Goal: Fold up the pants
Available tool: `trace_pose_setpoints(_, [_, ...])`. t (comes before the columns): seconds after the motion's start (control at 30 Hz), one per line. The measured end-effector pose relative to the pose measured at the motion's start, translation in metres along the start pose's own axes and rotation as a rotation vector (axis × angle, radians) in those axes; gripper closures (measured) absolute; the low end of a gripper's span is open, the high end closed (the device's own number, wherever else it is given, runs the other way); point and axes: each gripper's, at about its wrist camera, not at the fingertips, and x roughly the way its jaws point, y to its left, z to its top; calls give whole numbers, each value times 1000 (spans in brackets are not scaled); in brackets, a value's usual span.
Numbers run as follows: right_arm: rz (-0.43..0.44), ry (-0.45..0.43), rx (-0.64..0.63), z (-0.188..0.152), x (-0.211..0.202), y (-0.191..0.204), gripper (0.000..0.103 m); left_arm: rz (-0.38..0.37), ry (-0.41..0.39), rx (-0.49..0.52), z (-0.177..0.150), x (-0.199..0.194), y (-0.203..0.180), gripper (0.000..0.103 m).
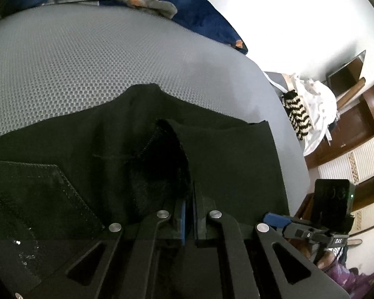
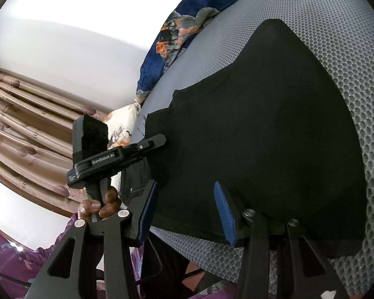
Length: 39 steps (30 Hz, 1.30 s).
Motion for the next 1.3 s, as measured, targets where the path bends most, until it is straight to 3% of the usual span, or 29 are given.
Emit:
trace_pose_setpoints(0.67, [27,-24,-2,-8,-7,1,54,41,-51,27,11,-6,-1,99])
trace_pose_setpoints(0.87, [17,-13,-25,-12,-5,3,54,85,-94,97,10,-5,-12,99])
trace_pose_setpoints(1.0, [10,-3,-26,-12,-4,4,54,79,-15,27,1,12,8,99])
trace_pose_setpoints(1.1, [13,-6,-18,-12,-5,3,54,47,-25,-15,-6,9,22,92])
trace_pose_setpoints(1.2, [8,-5,-18,-11,-4,4,53,25,-34,-69,-4,-1,29,77])
trace_pose_setpoints(1.27, [11,-8,-10,-11,-5,4,53,-11,-43,-125,0,-13,36,64])
trace_pose_setpoints(1.3, [13,-10,-6,-10,-5,4,53,-15,-48,-137,0,-18,37,53])
